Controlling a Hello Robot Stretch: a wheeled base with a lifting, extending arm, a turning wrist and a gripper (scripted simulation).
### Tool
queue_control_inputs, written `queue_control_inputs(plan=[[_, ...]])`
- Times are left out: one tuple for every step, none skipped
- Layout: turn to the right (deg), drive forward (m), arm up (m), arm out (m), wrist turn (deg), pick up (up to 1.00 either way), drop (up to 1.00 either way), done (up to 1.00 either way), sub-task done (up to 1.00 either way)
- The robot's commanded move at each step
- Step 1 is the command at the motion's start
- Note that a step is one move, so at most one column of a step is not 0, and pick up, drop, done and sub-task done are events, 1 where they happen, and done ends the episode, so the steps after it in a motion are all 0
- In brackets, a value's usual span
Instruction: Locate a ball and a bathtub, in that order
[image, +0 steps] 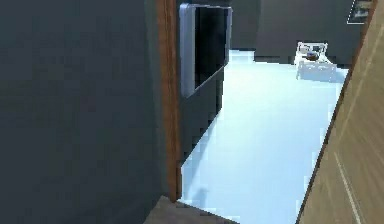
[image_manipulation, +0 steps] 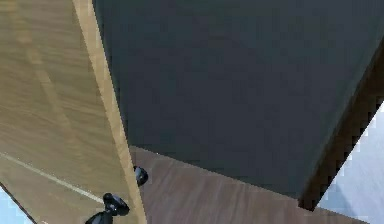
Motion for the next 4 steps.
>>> queue_control_inputs(plan=[[0.0, 0.35, 0.00, 0.00, 0.0, 0.00, 0.00, 0.00, 0.00], [24.0, 0.00, 0.00, 0.00, 0.0, 0.00, 0.00, 0.00, 0.00], [0.0, 1.00, 0.00, 0.00, 0.0, 0.00, 0.00, 0.00, 0.00], [0.0, 1.00, 0.00, 0.00, 0.0, 0.00, 0.00, 0.00, 0.00]])
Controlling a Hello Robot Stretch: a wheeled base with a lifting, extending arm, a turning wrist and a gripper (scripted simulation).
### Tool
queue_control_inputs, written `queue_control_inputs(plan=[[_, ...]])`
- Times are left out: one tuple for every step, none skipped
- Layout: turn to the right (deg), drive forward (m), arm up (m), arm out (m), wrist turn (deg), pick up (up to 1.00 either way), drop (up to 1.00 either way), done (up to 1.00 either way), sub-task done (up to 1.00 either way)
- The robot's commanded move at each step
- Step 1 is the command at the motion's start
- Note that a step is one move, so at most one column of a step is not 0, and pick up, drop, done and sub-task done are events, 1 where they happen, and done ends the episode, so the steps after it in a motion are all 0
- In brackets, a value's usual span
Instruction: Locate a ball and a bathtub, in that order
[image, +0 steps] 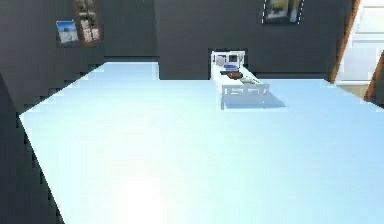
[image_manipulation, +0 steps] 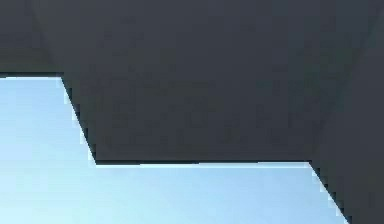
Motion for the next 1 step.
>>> queue_control_inputs(plan=[[0.0, 1.00, 0.00, 0.00, 0.0, 0.00, 0.00, 0.00, 0.00]])
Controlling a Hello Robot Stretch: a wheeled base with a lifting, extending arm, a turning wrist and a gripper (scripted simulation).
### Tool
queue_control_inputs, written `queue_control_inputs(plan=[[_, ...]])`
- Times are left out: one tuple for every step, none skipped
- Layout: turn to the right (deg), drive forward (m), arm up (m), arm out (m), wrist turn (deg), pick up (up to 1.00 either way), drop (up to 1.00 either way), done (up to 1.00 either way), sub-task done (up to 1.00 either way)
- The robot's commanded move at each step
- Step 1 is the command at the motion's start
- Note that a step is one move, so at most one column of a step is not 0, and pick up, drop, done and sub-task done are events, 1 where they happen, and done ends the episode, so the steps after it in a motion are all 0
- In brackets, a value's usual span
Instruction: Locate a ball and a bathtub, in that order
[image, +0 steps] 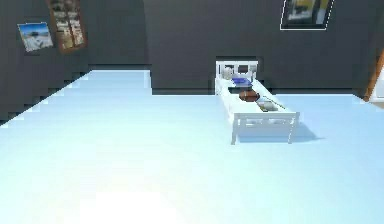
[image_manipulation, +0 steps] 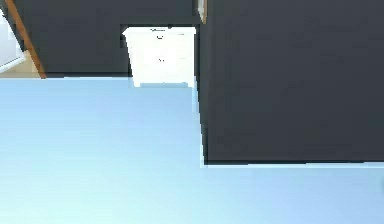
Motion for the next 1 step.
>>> queue_control_inputs(plan=[[0.0, 1.00, 0.00, 0.00, 0.0, 0.00, 0.00, 0.00, 0.00]])
